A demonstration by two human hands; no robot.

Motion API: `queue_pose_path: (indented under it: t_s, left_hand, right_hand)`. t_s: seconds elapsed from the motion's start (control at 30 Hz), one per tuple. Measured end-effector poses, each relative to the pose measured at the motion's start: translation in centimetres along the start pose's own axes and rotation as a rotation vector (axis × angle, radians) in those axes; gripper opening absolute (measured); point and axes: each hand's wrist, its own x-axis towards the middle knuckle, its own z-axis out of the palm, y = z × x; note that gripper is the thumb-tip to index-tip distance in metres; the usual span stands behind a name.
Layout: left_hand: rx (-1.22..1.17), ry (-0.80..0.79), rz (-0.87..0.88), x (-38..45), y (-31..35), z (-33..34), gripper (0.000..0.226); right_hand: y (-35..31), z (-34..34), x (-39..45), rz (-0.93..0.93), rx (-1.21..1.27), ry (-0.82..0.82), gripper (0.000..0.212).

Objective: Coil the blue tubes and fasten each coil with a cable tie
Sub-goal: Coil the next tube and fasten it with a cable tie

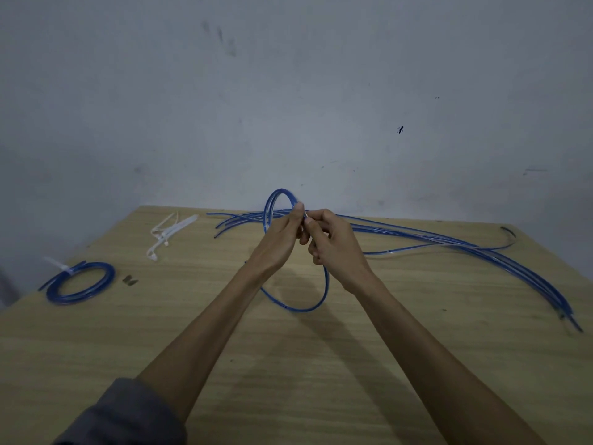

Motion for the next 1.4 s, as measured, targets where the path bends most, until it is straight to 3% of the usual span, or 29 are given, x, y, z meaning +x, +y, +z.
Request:
queue_pose_path:
  t_s: [0.13,0.37,0.5,0.6,0.73,1.1,1.27,1.4]
  left_hand:
    - [-0.148,0.048,-0.065,0.6,0.6,-0.2,0.055]
    - [-0.744,0.207,-0.186,3.0,1.9,-2.7,0.042]
    - [-1.098,0.070,-0.147,3.0,2.9,-4.7,0.031]
    - [-1.228,-0.008,-0.086,2.7,3.0,-6.5,0.022]
    - [-1.242,-0.050,-0.107,2.3,2.3,-7.4,0.025]
    - [-1.328,-0.059,-0.168,1.9,-0.8,-8.7,0.036]
    - [-1.022,-0.364,-0.325,0.5,-2.1,-8.8,0.034]
    - [-0.585,-0.617,-0.418,-0.6,-2.5,-6.8,0.036]
  right_hand:
    - [-0.4,0.3,-0.3,-0.022,-0.030,-0.027,0.023]
    - [-0.8,0.3,-0.5,-0.092,-0.225,-0.159,0.025]
    - [-0.6,-0.1,-0.7,-0.214,-0.492,-0.280,0.024]
    - [0.5,-0.6,-1.3,-0.237,-0.633,-0.339,0.029]
    - [3.0,-1.6,-1.7,-0.267,-0.700,-0.270,0.033]
    - [6.8,-3.2,-1.6,-0.267,-0.912,-0.321,0.030]
    - [8.5,-4.6,0.6,-0.198,-1.260,-0.404,0.035]
    - [7.5,-4.7,3.3,0.016,-1.278,-0.424,0.038]
